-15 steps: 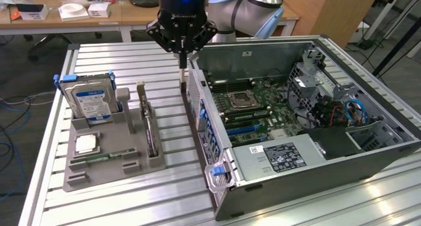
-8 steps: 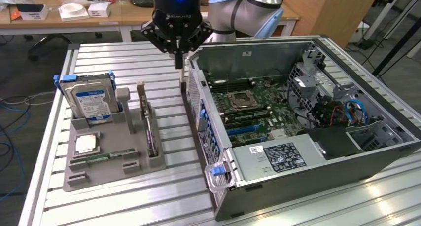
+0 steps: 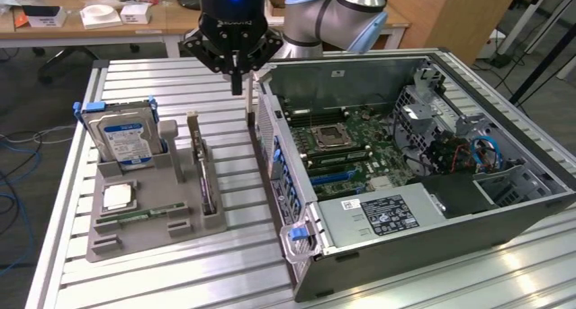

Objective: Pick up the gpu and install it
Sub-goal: 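Reach for the gpu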

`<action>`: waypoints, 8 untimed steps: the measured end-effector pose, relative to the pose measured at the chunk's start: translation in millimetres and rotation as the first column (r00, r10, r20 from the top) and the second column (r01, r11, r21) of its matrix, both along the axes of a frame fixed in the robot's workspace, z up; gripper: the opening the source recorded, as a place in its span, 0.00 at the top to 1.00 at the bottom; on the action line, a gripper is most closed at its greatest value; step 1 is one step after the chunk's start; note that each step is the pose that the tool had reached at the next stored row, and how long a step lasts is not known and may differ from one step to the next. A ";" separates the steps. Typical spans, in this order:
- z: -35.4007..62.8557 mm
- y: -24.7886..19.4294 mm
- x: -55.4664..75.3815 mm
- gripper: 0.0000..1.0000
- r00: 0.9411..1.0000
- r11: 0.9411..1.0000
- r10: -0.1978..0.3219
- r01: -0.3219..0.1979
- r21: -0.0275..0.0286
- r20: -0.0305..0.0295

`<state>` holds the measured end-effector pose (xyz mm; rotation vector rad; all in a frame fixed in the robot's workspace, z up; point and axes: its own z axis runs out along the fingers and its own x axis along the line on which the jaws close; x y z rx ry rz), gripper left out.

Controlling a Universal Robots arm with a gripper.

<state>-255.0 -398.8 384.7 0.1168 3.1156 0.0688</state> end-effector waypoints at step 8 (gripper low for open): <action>-0.3 0.0 -11.6 0.89 1.000 1.000 0.000 0.000 0.000 0.000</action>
